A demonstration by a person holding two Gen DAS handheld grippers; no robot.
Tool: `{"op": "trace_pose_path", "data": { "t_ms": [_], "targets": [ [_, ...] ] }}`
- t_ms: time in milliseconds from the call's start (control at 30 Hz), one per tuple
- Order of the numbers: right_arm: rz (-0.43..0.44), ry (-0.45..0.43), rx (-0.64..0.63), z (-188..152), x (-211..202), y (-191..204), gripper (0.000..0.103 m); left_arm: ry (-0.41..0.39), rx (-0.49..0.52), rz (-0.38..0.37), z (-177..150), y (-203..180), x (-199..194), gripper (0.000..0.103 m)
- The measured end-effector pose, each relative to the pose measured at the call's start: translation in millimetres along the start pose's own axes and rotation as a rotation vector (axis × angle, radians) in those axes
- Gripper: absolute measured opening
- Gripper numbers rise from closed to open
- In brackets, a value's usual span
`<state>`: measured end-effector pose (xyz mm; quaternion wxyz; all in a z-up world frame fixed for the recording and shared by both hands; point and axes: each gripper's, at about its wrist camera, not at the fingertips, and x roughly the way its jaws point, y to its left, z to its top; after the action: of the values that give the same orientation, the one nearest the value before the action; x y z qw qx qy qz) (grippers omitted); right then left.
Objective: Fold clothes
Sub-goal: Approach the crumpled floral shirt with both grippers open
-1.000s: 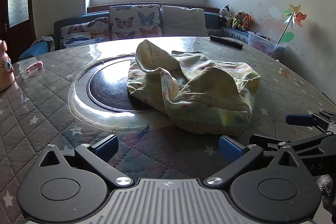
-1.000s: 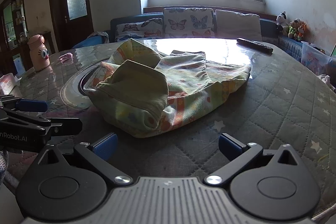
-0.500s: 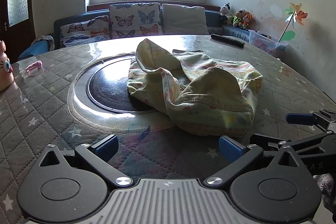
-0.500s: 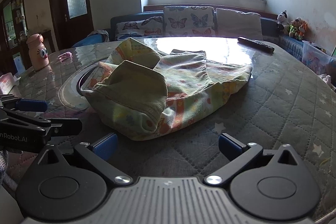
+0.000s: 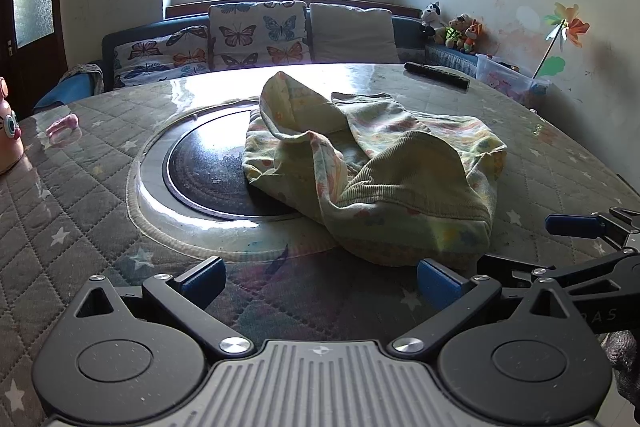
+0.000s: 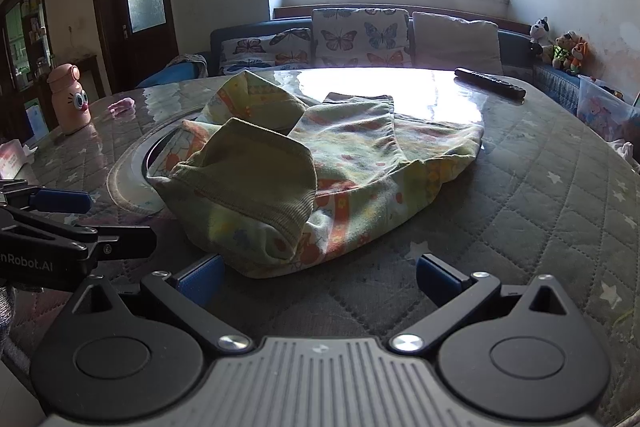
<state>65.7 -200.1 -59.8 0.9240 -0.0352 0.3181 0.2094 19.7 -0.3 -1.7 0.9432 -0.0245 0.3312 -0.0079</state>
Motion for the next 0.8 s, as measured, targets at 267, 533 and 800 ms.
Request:
{"op": "trace_pose_path", "data": {
  "t_ms": [267, 533, 800],
  "targets": [
    [0.003, 0.004, 0.001, 4.2, 5.1, -0.7, 0.103, 0.004, -0.001, 0.002, 4.8, 1.3, 4.2, 0.103],
    [0.009, 0.004, 0.002, 9.5, 9.4, -1.3, 0.103, 0.009, -0.004, 0.009, 9.7, 4.4, 9.8, 0.103],
    [0.021, 0.002, -0.001, 15.6, 13.3, -0.7, 0.103, 0.012, -0.005, 0.019, 15.0, 7.8, 14.5, 0.103]
  ]
}}
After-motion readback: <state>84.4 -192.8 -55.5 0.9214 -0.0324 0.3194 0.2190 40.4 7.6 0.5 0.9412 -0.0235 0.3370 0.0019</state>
